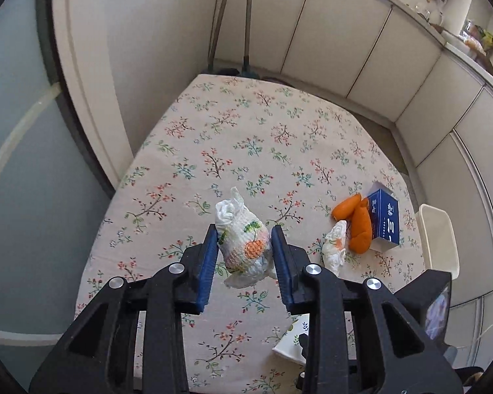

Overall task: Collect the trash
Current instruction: 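Grasp the knitted bag with the left tool while the right grasps the white paper cup, then carry the paper cup into the white bin and open the right tool while the left holds the bag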

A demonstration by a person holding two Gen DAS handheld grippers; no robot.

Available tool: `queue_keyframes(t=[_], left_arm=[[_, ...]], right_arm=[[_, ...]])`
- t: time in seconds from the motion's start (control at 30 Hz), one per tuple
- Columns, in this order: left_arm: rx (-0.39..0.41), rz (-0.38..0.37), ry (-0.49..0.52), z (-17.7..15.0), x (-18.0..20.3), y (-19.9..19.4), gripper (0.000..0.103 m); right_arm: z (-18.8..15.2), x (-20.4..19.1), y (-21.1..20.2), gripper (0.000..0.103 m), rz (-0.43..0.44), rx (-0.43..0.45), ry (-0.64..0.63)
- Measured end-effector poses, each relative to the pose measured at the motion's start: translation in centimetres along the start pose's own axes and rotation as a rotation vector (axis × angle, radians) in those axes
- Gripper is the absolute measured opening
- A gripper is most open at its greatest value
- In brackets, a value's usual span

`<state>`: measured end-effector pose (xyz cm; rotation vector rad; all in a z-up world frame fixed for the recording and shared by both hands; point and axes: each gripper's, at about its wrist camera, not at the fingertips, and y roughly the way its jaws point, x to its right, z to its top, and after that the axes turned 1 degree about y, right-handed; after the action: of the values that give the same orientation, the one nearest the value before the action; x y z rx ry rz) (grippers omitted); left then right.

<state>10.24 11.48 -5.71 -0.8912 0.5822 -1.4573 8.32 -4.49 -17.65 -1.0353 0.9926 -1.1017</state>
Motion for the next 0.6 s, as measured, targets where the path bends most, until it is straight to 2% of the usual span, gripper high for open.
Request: queue_keyframes(t=[0.33, 0.5, 0.6], left_arm=[[0.021, -0.025, -0.067, 0.7, -2.8, -1.5, 0.031], [0.022, -0.029, -0.080, 0.7, -3.1, -1.4, 0.031], [0.015, -0.030, -0.092, 0.8, -3.4, -1.2, 0.031]], right_arm=[[-2.0, -1.5, 3.1, 0.097, 0.017, -0.081, 0.048], [-2.7, -2.1, 3.0, 0.096, -0.004, -0.036, 0.024], [-2.5, -1.9, 2.6, 0.083, 0.002, -0.012, 0.020]])
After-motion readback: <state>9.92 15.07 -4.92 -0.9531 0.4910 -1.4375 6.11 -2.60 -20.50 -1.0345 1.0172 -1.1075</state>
